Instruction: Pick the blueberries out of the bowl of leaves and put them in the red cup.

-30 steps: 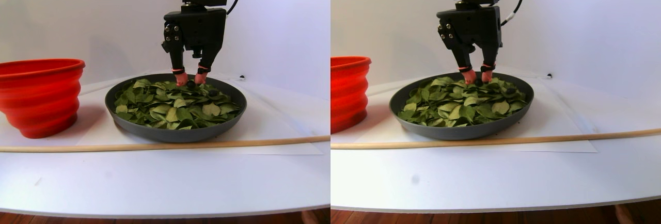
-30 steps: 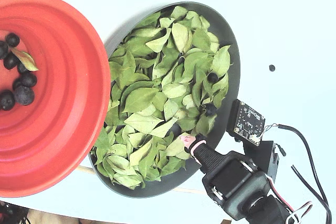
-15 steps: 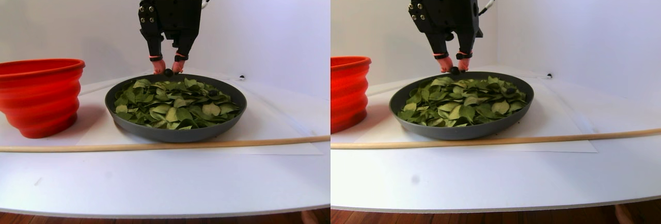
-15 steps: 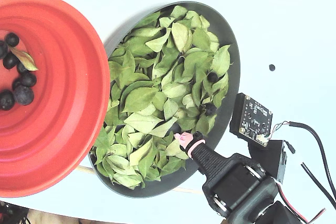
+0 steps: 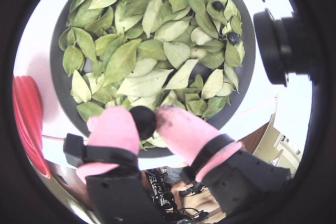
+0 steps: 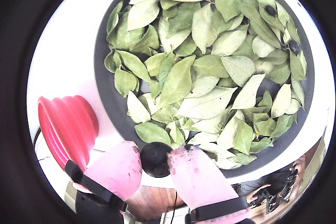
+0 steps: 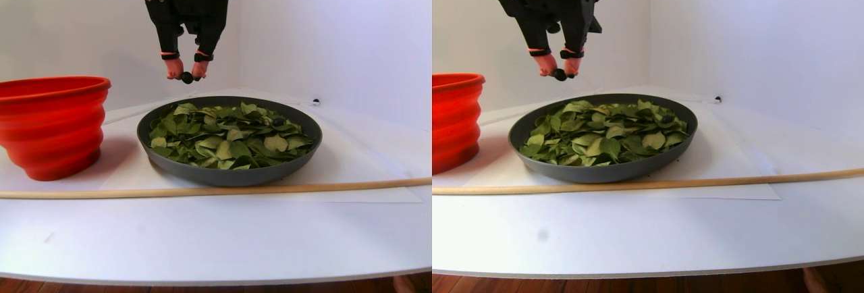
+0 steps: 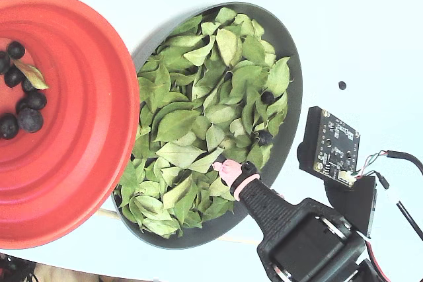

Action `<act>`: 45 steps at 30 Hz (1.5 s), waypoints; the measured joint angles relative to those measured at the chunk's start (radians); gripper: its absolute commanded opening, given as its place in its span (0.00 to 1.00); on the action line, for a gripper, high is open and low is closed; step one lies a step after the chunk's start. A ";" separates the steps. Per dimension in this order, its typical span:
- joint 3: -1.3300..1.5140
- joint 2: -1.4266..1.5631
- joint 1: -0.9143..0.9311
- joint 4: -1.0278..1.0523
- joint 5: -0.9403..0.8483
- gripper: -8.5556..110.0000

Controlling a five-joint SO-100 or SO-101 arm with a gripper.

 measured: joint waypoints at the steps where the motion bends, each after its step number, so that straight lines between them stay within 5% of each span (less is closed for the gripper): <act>1: 0.000 0.009 -0.006 0.005 0.005 0.15; 45: 0.080 0.216 -0.405 0.083 0.278 0.15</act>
